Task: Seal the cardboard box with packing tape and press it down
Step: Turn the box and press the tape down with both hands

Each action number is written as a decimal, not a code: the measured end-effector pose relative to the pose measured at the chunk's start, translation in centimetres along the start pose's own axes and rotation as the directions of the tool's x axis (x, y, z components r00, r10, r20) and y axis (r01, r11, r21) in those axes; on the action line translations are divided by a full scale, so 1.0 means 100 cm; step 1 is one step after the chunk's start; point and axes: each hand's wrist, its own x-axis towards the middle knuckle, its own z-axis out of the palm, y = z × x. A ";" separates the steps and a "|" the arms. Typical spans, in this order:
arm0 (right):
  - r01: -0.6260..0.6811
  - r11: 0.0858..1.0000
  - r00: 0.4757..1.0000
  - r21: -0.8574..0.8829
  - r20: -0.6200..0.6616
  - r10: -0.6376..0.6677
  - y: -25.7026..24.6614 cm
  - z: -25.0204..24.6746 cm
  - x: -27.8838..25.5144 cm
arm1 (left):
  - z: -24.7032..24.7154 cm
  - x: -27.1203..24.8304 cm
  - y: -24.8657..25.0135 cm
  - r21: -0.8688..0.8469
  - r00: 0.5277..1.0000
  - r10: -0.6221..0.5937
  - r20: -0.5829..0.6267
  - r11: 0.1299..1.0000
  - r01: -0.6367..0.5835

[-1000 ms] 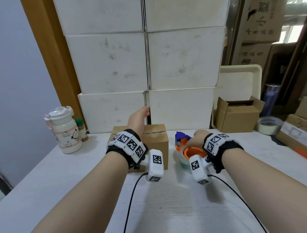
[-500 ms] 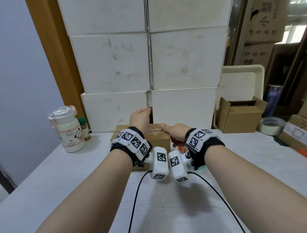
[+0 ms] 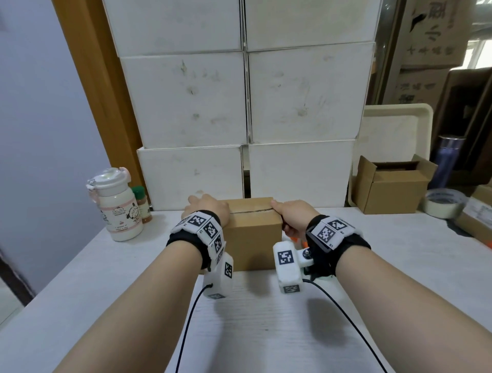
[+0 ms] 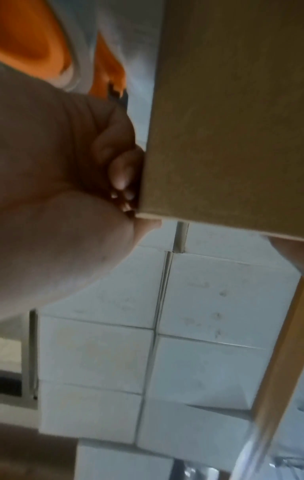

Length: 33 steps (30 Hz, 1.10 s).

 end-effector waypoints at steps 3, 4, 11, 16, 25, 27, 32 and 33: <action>0.017 0.991 1.000 0.134 -0.012 -0.016 0.006 0.005 -0.001 | -0.001 -0.001 0.001 0.035 1.000 -0.010 0.005 0.999 0.010; 0.029 0.986 1.000 0.165 -0.015 -0.027 0.008 0.006 -0.001 | 0.000 0.000 0.002 0.042 1.000 -0.015 0.005 0.999 0.014; 0.050 0.982 0.996 0.183 -0.085 -0.035 0.010 0.019 -0.003 | 0.003 0.000 0.002 0.082 0.999 -0.016 -0.029 0.996 0.019; 0.026 0.980 0.991 0.197 -0.135 0.001 0.010 0.020 0.000 | 0.005 -0.001 0.004 0.117 0.999 -0.022 -0.038 0.993 0.026; -0.018 0.975 0.976 0.222 -0.207 0.065 0.006 0.025 0.005 | 0.005 -0.008 0.003 0.175 0.999 0.015 -0.040 0.984 -0.008; 0.006 0.971 0.979 0.238 -0.198 0.043 0.011 0.027 0.006 | 0.004 -0.010 0.003 0.207 0.999 0.036 -0.031 0.978 -0.029; -0.016 0.935 0.995 0.355 -0.084 0.049 0.018 0.023 0.007 | 0.003 -0.015 0.005 0.227 0.999 0.046 -0.020 0.973 -0.041; -0.026 0.932 0.996 0.361 -0.071 0.056 0.019 0.021 0.007 | 0.004 -0.015 0.005 0.231 0.999 0.048 -0.018 0.972 -0.042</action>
